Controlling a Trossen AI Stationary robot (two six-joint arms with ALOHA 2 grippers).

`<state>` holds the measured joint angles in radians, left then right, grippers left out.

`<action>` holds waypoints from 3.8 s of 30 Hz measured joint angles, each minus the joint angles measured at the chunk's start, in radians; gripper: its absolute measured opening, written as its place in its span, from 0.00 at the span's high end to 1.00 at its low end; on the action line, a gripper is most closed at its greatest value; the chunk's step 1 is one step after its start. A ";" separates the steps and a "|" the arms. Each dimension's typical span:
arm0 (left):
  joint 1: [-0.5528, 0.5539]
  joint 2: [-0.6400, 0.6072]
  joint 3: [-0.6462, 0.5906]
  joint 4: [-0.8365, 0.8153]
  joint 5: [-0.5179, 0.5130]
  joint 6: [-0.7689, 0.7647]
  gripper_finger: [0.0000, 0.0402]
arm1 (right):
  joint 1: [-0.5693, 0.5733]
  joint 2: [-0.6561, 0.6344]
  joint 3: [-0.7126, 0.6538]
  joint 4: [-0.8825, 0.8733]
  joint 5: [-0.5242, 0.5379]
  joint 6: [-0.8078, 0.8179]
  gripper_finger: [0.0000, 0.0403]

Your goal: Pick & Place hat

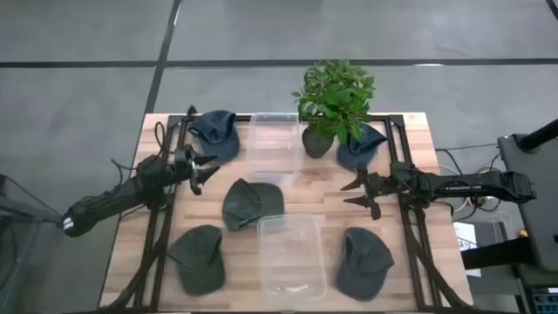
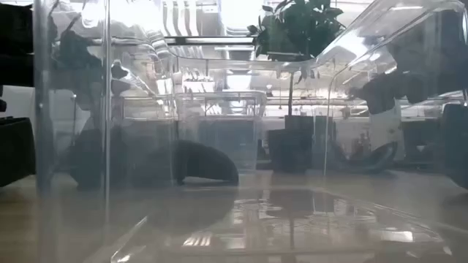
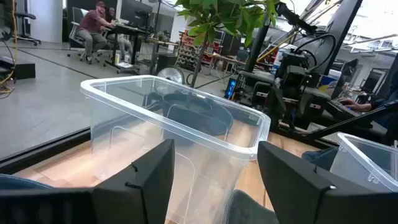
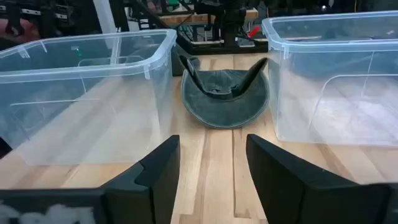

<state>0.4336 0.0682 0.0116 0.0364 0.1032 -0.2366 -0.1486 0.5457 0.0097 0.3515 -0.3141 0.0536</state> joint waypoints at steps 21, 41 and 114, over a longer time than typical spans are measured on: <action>0.000 0.000 0.000 0.016 0.000 -0.608 0.45 | -0.002 0.000 0.000 0.538 0.242 1.114 0.56; 0.000 0.000 0.000 0.016 0.000 -0.824 0.45 | -0.001 0.016 0.204 -0.334 0.371 1.474 0.55; 0.000 0.000 0.000 0.015 -0.210 -1.036 0.45 | -0.323 0.425 0.372 -0.943 0.825 1.641 0.72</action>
<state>0.4337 0.0685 0.0116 0.0517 -0.1065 -1.2728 -0.4713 0.9710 0.3815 -0.5916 0.5113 1.6946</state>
